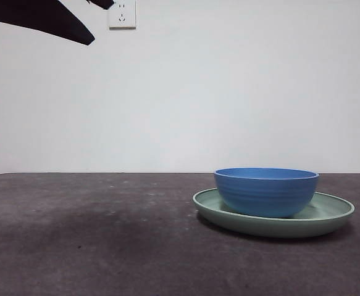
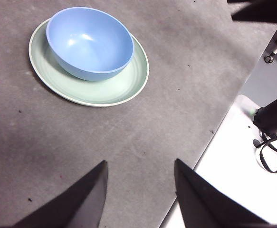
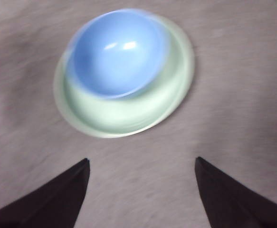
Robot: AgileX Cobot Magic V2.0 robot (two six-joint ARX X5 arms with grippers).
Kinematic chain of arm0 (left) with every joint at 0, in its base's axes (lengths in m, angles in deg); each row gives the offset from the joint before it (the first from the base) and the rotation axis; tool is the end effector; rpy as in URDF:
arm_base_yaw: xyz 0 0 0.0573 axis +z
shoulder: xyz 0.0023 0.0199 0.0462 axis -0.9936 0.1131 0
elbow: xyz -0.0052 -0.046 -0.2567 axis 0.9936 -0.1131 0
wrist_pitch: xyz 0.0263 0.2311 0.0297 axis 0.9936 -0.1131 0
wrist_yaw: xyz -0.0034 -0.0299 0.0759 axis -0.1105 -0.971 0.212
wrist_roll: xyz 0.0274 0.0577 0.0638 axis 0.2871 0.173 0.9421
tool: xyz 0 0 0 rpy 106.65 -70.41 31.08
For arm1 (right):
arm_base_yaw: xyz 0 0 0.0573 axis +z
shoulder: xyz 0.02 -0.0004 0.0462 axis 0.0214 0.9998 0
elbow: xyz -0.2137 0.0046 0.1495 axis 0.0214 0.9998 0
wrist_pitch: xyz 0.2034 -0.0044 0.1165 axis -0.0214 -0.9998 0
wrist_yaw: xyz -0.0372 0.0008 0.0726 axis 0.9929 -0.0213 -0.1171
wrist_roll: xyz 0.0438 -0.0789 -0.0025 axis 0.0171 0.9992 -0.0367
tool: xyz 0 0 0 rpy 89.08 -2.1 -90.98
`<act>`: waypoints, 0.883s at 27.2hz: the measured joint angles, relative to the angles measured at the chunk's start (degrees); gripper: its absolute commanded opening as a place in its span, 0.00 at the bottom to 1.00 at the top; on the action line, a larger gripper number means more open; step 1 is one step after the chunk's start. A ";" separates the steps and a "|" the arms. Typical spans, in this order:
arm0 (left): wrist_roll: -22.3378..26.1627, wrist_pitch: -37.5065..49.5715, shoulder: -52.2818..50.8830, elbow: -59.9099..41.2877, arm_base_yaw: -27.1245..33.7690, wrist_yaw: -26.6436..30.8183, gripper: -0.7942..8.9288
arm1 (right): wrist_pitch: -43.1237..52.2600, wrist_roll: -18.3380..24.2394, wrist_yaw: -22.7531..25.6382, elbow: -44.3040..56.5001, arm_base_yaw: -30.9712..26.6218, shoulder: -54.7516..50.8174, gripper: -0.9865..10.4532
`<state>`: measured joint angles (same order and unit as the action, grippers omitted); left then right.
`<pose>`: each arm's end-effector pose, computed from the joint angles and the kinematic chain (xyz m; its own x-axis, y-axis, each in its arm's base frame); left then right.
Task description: Pick up the blue bowl, put it on the green plate, put it on desk
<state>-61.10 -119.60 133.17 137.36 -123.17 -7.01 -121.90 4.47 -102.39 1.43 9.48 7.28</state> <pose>0.1388 -0.1538 0.2740 0.3199 -0.7608 -0.5646 0.7764 0.5521 -0.3040 0.1385 0.0398 0.2579 0.6133 0.3420 -0.7119 -0.2899 0.9359 0.1999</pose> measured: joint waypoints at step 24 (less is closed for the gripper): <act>0.00 0.00 0.00 0.00 0.00 0.00 0.31 | 23.56 -4.07 -5.01 -0.11 -4.20 38.49 0.37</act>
<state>-61.10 -119.60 133.17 137.36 -123.17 -7.01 -98.34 0.40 -107.39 1.32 5.28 45.77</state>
